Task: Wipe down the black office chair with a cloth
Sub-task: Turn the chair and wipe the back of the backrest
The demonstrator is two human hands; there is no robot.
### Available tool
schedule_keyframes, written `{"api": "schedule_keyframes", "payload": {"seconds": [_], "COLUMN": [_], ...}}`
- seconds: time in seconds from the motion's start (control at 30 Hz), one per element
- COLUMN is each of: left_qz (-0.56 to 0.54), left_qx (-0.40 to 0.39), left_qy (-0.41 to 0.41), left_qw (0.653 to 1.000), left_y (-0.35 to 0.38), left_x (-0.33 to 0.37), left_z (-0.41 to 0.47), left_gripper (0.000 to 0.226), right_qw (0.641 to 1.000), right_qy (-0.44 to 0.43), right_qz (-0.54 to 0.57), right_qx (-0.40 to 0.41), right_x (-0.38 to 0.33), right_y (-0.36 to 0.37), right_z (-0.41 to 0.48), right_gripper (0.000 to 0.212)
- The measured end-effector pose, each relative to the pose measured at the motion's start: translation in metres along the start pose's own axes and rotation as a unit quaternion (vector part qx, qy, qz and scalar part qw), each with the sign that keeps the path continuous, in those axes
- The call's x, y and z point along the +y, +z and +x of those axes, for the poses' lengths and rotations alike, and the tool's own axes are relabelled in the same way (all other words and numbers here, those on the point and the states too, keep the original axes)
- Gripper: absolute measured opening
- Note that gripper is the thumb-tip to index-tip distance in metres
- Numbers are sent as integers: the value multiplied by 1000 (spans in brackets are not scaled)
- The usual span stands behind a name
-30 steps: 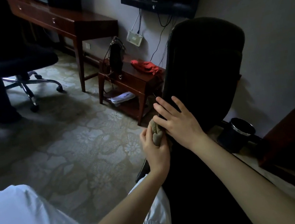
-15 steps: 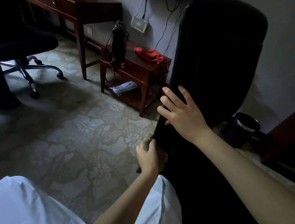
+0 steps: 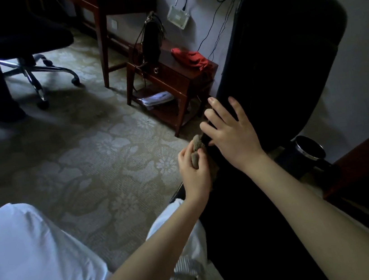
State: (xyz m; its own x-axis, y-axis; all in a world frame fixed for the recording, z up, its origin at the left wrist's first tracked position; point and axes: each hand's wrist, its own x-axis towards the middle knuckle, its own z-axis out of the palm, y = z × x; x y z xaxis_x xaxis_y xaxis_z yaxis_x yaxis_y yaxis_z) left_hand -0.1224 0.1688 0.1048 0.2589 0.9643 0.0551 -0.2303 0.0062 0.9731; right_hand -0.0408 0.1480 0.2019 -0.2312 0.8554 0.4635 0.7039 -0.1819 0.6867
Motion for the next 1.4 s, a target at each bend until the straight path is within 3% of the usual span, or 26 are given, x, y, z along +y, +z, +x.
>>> {"api": "schedule_keyframes", "payload": {"seconds": [0.1,0.23,0.33,0.37,0.47,0.6,0.83,0.9,1.13,1.27,1.4], "left_qz": [20,53,63,48,42,1,-21,-24,20,67,105], "left_qx": [7,-8,-21,-11,45,37,5,-10,1,-22,-48], "left_qy": [-20,-118,-194,-213,-228,-261,-219,-174,-85,-121,-201], "left_qw": [1000,992,979,976,972,965,976,984,996,990,973], "left_y": [-2,-17,-33,-38,-54,-56,-37,-27,-11,-27,-42], "left_x": [-9,-38,-64,-69,-80,-93,-82,-73,-62,-85,-127], "left_z": [0,-2,2,2,5,6,0,0,5,7,15], "left_gripper": [33,35,25,17,24,14,22,15,34,33,25], "right_qw": [1000,1000,999,997,985,967,991,996,998,997,998], "right_qy": [7,13,3,-15,-64,-86,-46,-34,-35,-43,-31], "right_qz": [-4,-14,-21,-33,-73,-110,-61,-45,-28,-41,-53], "right_qx": [-6,-25,-47,-64,-143,-215,-109,-76,-51,-47,-30], "right_x": [-1,-5,-14,-19,-38,-53,-55,-56,-53,-51,-52], "right_y": [-1,-3,-2,0,4,11,28,35,41,45,47], "right_z": [1,2,-2,-6,-18,-30,-31,-31,-30,-31,-33], "right_gripper": [42,47,34,34,49,56,25,34,37,41,70]}}
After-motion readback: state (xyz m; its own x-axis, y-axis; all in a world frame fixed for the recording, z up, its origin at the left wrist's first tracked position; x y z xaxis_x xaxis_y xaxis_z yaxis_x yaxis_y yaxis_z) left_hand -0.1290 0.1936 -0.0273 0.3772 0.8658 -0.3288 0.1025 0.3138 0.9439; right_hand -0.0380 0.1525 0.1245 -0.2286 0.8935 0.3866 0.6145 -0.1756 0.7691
